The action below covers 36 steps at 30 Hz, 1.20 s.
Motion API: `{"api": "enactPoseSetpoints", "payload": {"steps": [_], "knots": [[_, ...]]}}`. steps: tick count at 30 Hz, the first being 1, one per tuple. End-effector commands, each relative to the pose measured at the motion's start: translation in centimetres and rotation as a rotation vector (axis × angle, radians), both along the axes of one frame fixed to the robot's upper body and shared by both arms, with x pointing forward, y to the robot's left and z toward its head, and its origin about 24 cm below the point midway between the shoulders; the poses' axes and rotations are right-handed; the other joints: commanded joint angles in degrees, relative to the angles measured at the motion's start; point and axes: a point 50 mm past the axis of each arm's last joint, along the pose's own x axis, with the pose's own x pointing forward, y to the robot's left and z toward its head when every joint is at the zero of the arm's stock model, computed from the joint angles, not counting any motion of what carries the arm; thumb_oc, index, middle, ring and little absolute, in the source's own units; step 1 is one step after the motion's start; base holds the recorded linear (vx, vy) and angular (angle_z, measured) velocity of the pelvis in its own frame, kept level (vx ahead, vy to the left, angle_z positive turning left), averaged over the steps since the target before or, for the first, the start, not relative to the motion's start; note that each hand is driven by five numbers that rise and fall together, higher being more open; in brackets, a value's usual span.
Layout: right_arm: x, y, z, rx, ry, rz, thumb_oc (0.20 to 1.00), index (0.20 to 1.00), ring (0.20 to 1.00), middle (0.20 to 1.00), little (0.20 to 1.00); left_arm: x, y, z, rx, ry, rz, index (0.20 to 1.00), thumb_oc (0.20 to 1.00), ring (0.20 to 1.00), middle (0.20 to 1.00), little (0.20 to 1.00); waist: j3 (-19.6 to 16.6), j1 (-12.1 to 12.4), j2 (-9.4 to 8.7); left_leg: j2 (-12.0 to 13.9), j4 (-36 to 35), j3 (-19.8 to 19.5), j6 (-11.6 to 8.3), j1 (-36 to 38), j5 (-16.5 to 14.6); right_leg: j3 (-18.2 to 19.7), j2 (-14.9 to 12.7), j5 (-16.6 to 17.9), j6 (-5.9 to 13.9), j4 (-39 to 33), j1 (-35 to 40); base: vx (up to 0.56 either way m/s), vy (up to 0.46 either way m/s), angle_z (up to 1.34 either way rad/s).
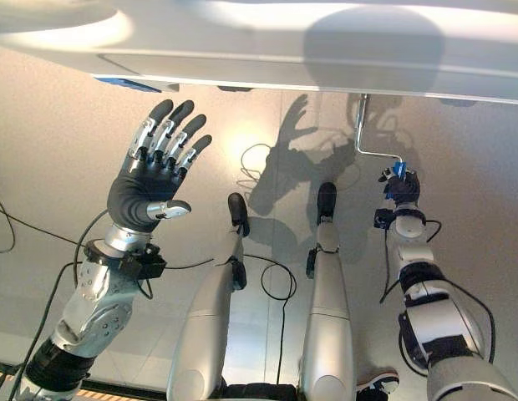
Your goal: Raise the hospital bed
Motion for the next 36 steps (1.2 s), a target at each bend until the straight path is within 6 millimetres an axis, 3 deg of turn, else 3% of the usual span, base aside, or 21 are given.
{"api": "enactPoseSetpoints", "payload": {"steps": [1,3,5,6,7,9,10,13,19,26,27,29,31,32,33,34,36], "knots": [[-3.6,-7.1,-0.3,-0.061,0.160,-0.257,0.200,0.200,0.200,0.200,0.200,-1.1,-0.7,1.9,-0.073,-0.099,-0.065,1.000,1.000,1.000,1.000,1.000,-1.12,0.69,3.21,-0.79,6.69,-3.00,-0.77,-2.34,-5.36,-3.06,2.76,-3.89,1.83,1.94,-0.01,-0.01,0.000,0.06],[-3.1,-6.0,-0.8,-0.059,0.178,-0.235,0.200,0.200,0.200,0.200,0.200,-1.0,-0.9,2.1,-0.080,-0.103,-0.065,1.000,1.000,1.000,1.000,1.000,-1.12,0.99,3.46,-0.98,7.21,-3.15,-0.64,-3.06,-5.55,-3.17,2.55,-4.01,1.82,2.29,-0.42,-0.01,0.022,0.11],[-1.7,-2.9,-1.9,-0.060,0.224,-0.147,0.200,0.200,0.200,0.200,0.200,-0.8,-1.4,2.2,-0.096,-0.103,-0.074,1.000,1.000,1.000,1.000,1.000,-1.12,1.77,3.97,-1.54,8.09,-3.66,-0.34,-4.71,-5.67,-3.54,1.99,-4.00,1.77,2.68,-1.35,0.00,0.046,0.14],[-1.7,-2.9,-1.9,-0.060,0.223,-0.147,0.200,0.200,0.200,0.200,0.200,-0.8,-1.4,2.2,-0.095,-0.103,-0.074,1.000,1.000,1.000,1.000,1.000,-1.12,1.75,3.98,-1.55,8.14,-3.69,-0.33,-4.78,-5.68,-3.56,1.98,-4.02,1.78,2.71,-1.39,0.00,0.083,0.13],[-0.7,-0.5,-2.5,-0.045,0.242,-0.080,0.200,0.200,0.200,0.200,0.200,-0.6,-1.7,2.3,-0.117,-0.093,-0.077,1.000,1.000,1.000,1.000,1.000,-1.12,2.44,4.50,-1.99,8.57,-3.98,-0.11,-5.70,-5.78,-3.68,1.53,-3.87,1.89,2.79,-1.86,0.00,0.052,0.07],[-0.2,0.5,-2.5,-0.033,0.232,-0.058,0.200,0.200,0.200,0.200,0.200,-0.6,-1.7,2.3,-0.122,-0.094,-0.070,1.000,1.000,1.000,1.000,1.000,-1.12,2.46,4.51,-2.14,9.02,-4.01,-0.01,-6.33,-5.90,-3.61,1.39,-3.84,1.90,2.85,-2.17,0.01,0.079,0.07],[0.6,3.2,-3.1,-0.025,0.251,0.011,0.200,0.200,0.200,0.200,0.200,-0.4,-1.8,2.3,-0.131,-0.087,-0.061,1.000,1.000,1.000,1.000,1.000,-1.12,2.96,4.79,-2.56,9.65,-4.04,0.25,-7.25,-6.16,-3.54,1.01,-3.69,1.94,3.00,-2.71,0.02,0.126,0.10],[1.6,6.8,-3.3,-0.027,0.266,0.121,0.200,0.200,0.200,0.200,0.200,-0.3,-1.7,2.6,-0.148,-0.093,-0.046,1.000,1.000,1.000,1.000,1.000,-1.12,3.65,5.05,-3.22,10.35,-4.17,0.58,-8.56,-6.42,-3.23,0.50,-3.25,2.19,2.61,-3.31,0.02,0.125,0.07],[2.5,9.9,-2.9,-0.090,0.271,0.223,0.200,0.200,0.200,0.200,0.200,-0.3,-2.0,2.7,-0.159,-0.091,-0.044,1.000,1.000,1.000,1.000,1.000,-1.12,5.06,6.43,-4.44,11.83,-4.45,1.16,-10.96,-6.88,-2.98,-1.08,-2.83,2.85,2.81,-4.46,0.01,0.107,0.01],[3.6,16.3,-1.1,-0.161,0.200,0.426,0.200,0.200,0.200,0.200,0.200,-0.1,-1.6,2.8,-0.176,-0.099,-0.007,1.000,1.000,1.000,1.000,1.000,-1.12,5.95,7.21,-5.95,12.47,-3.90,1.42,-12.32,-7.16,-2.34,-2.82,-1.48,3.86,0.91,-4.42,0.01,0.120,0.06],[3.6,16.3,-1.1,-0.161,0.200,0.426,0.200,0.200,0.200,0.200,0.200,-0.1,-1.6,2.8,-0.176,-0.099,-0.007,1.000,1.000,1.000,1.000,1.000,-1.12,5.95,7.21,-5.95,12.47,-3.90,1.42,-12.32,-7.16,-2.34,-2.82,-1.48,3.86,0.91,-4.42,0.01,0.086,0.02],[3.8,19.2,-0.1,-0.179,0.157,0.517,0.200,0.200,0.200,0.200,0.200,0.0,-1.5,2.9,-0.182,-0.101,0.002,1.000,1.000,1.000,1.000,1.000,-1.12,6.25,7.24,-6.21,12.41,-3.81,1.35,-12.34,-7.17,-2.42,-3.33,-0.96,4.15,-0.16,-3.82,0.01,0.089,0.02],[3.7,20.1,0.0,-0.195,0.149,0.549,0.200,0.200,0.200,0.200,0.200,0.0,-1.5,2.9,-0.182,-0.100,0.004,1.000,1.000,1.000,1.000,1.000,-1.12,6.23,7.18,-6.22,12.46,-3.74,1.31,-12.40,-7.16,-2.47,-3.52,-0.76,4.24,-0.50,-3.69,0.01,0.060,0.00],[3.6,22.1,0.6,-0.205,0.119,0.610,0.200,0.200,0.200,0.200,0.200,0.0,-1.4,2.8,-0.184,-0.098,0.013,1.000,1.000,1.000,1.000,1.000,-1.12,6.42,7.26,-6.33,12.39,-3.57,1.26,-12.32,-7.16,-2.47,-3.69,-0.37,4.38,-1.11,-3.39,0.00,0.051,0.00],[3.6,22.1,0.6,-0.205,0.119,0.610,0.200,0.200,0.200,0.200,0.200,0.0,-1.4,2.8,-0.184,-0.098,0.013,1.000,1.000,1.000,1.000,1.000,-1.12,6.42,7.26,-6.33,12.38,-3.57,1.26,-12.31,-7.16,-2.47,-3.69,-0.37,4.38,-1.12,-3.39,0.01,0.093,0.01],[3.4,23.9,1.2,-0.200,0.086,0.670,0.200,0.200,0.200,0.200,0.200,0.0,-1.3,2.8,-0.191,-0.102,0.018,1.000,1.000,1.000,1.000,1.000,-1.12,6.60,7.33,-6.32,12.24,-3.41,1.21,-12.16,-7.12,-2.47,-3.99,-0.11,4.52,-1.68,-3.05,0.01,0.067,0.01],[3.2,24.8,1.6,-0.205,0.064,0.706,0.200,0.200,0.200,0.200,0.200,-0.1,-1.2,2.8,-0.197,-0.097,0.022,1.000,1.000,1.000,1.000,1.000,-1.12,6.70,7.46,-6.35,12.09,-3.24,1.24,-11.95,-7.11,-2.40,-4.09,0.03,4.62,-2.08,-2.72,0.00,0.073,-0.01]]}}
